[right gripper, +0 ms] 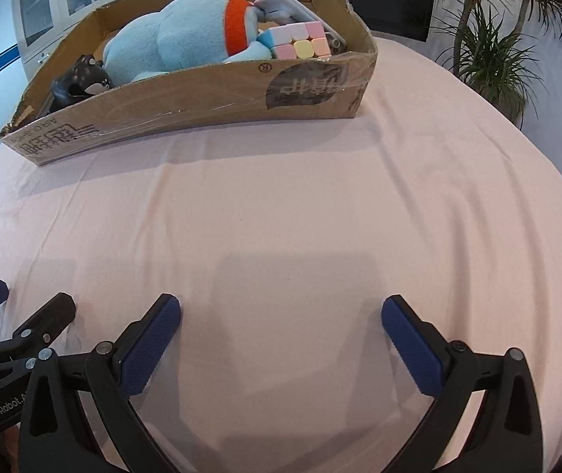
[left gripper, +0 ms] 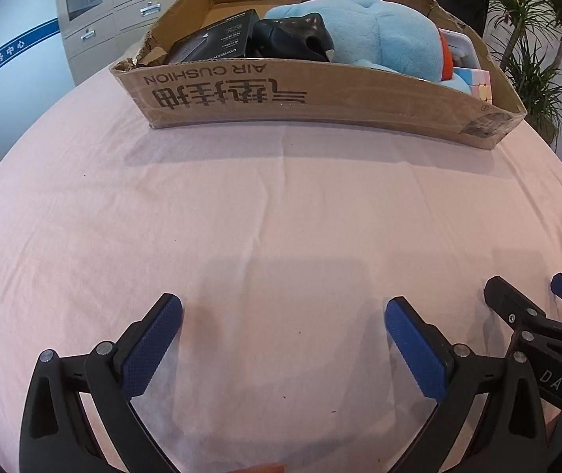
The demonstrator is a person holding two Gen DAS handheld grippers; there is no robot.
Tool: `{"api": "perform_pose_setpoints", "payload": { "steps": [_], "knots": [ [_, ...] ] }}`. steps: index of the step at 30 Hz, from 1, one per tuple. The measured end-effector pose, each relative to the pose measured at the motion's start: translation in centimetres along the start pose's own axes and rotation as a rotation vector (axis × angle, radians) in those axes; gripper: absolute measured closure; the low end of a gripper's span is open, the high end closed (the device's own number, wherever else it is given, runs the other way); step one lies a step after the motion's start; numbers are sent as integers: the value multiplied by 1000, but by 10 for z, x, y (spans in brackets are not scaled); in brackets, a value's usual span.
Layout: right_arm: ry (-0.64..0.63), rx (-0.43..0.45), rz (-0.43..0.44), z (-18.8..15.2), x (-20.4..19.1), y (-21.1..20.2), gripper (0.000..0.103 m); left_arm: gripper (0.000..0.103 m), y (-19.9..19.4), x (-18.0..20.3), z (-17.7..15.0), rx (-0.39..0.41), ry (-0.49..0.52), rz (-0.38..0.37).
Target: Organize objects
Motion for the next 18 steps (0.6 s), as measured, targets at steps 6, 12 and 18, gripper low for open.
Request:
{"api": "perform_pose_setpoints", "payload": {
  "steps": [6, 12, 18],
  "knots": [
    [1, 1, 0, -6, -1, -4, 1, 0, -1, 3, -2, 0, 0, 1],
    [1, 1, -1, -8, -1, -5, 1, 0, -2, 2, 0, -1, -12, 6],
    [1, 1, 0, -7, 0, -4, 1, 0, -2, 2, 1, -1, -12, 6]
  ]
}}
Point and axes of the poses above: each gripper's, at about its wrist camera, not at the fingertips, and y roughly the way its jaws point, x to its right, z to its top, the point moved 7 cm from there along y, roughly the way its jaws point, and after that the axes turned 14 degrees about -x, right-handed, at the moved point
